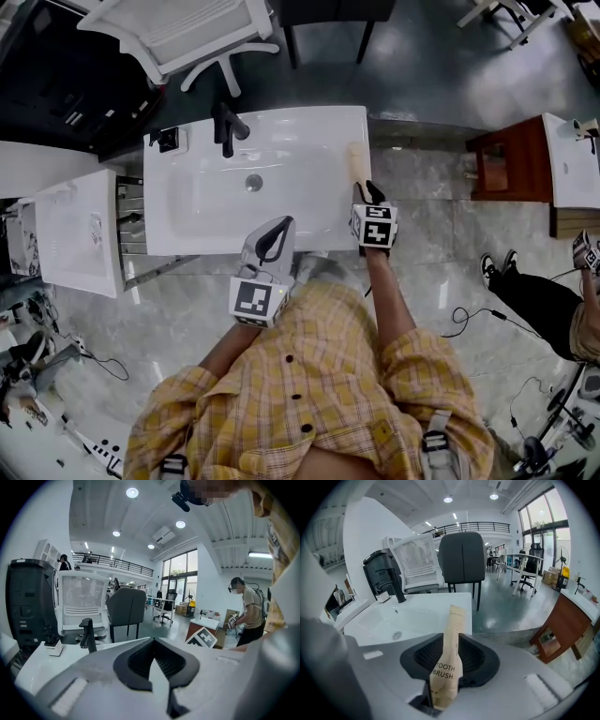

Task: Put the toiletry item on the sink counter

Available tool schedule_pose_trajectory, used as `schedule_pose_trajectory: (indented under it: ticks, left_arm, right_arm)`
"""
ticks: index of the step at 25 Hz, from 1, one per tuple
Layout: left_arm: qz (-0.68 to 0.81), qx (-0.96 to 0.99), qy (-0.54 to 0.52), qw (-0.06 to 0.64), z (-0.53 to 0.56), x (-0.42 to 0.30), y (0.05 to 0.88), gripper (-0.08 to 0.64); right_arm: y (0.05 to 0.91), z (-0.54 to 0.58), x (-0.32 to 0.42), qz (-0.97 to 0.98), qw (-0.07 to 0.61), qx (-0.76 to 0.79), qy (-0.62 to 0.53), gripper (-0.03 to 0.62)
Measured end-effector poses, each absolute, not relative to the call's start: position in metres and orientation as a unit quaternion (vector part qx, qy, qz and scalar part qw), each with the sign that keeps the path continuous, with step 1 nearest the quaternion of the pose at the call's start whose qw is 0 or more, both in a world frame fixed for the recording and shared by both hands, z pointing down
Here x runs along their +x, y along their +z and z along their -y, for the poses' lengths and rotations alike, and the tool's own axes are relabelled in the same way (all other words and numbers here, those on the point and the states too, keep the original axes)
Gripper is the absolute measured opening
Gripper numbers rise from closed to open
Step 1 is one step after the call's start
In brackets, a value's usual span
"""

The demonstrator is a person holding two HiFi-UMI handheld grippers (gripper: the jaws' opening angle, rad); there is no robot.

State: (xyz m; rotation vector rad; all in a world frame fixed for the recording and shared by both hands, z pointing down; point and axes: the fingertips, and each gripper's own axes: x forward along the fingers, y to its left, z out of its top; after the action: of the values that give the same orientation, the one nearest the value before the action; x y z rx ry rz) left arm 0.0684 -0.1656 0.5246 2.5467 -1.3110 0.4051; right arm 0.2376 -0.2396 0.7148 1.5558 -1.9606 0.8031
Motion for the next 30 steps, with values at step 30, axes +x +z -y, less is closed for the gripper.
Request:
schedule_pose_trajectory:
  ticks: [30]
  left_arm:
    - [0.446, 0.889, 0.062, 0.081, 0.183, 0.061, 0.457, -0.002]
  right_arm:
    - [0.503, 0.204, 0.205, 0.779, 0.054, 0.596, 0.189, 0.002]
